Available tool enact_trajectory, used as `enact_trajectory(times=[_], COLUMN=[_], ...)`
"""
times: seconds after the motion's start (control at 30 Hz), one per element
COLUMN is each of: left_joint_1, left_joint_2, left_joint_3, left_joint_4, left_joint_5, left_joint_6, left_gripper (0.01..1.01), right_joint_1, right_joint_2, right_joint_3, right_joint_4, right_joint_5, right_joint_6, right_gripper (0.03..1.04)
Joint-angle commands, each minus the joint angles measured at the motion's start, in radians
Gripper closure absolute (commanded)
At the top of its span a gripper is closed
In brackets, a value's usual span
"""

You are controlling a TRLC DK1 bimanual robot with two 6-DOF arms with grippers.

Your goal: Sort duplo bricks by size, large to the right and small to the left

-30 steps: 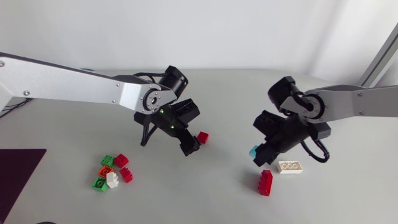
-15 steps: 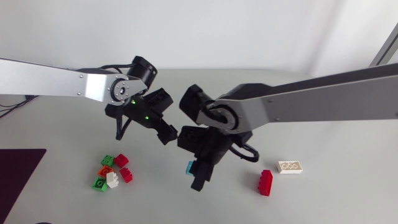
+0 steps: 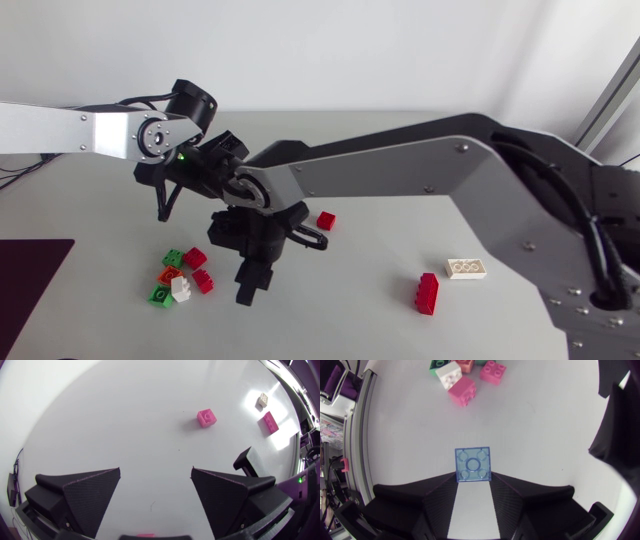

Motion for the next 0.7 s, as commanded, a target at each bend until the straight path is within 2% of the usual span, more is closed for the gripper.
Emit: enact_trajectory(times=[0.0, 0.07, 0.23, 0.37, 0.5, 0.67], left_joint_1=[0.0, -0.008, -0.074, -0.131, -0.215, -0.272], left_joint_2=[-0.017, -0.012, 0.036, 0.088, 0.171, 0.253], left_joint_3=[-0.019, -0.006, 0.029, 0.078, 0.162, 0.26], left_joint_4=[-0.009, -0.008, 0.001, 0.01, 0.01, -0.008], left_joint_5=[0.008, 0.008, 0.008, 0.004, -0.017, -0.017], left_joint_6=[0.008, 0.004, -0.019, -0.048, -0.068, -0.097], left_gripper=[0.044, 0.044, 0.044, 0.044, 0.044, 0.044], right_joint_1=[-0.005, -0.011, -0.048, -0.115, -0.261, -0.514], right_joint_2=[0.024, 0.024, -0.057, -0.231, -0.438, -0.648], right_joint_3=[0.077, 0.09, -0.031, -0.202, -0.354, -0.528], right_joint_4=[-0.019, -0.02, 0.015, 0.041, 0.03, 0.02], right_joint_5=[0.026, 0.027, 0.029, 0.032, 0.036, 0.027], right_joint_6=[0.001, 0.01, 0.029, 0.027, 0.019, -0.01], right_gripper=[0.16, 0.06, 0.06, 0.06, 0.06, 0.06])
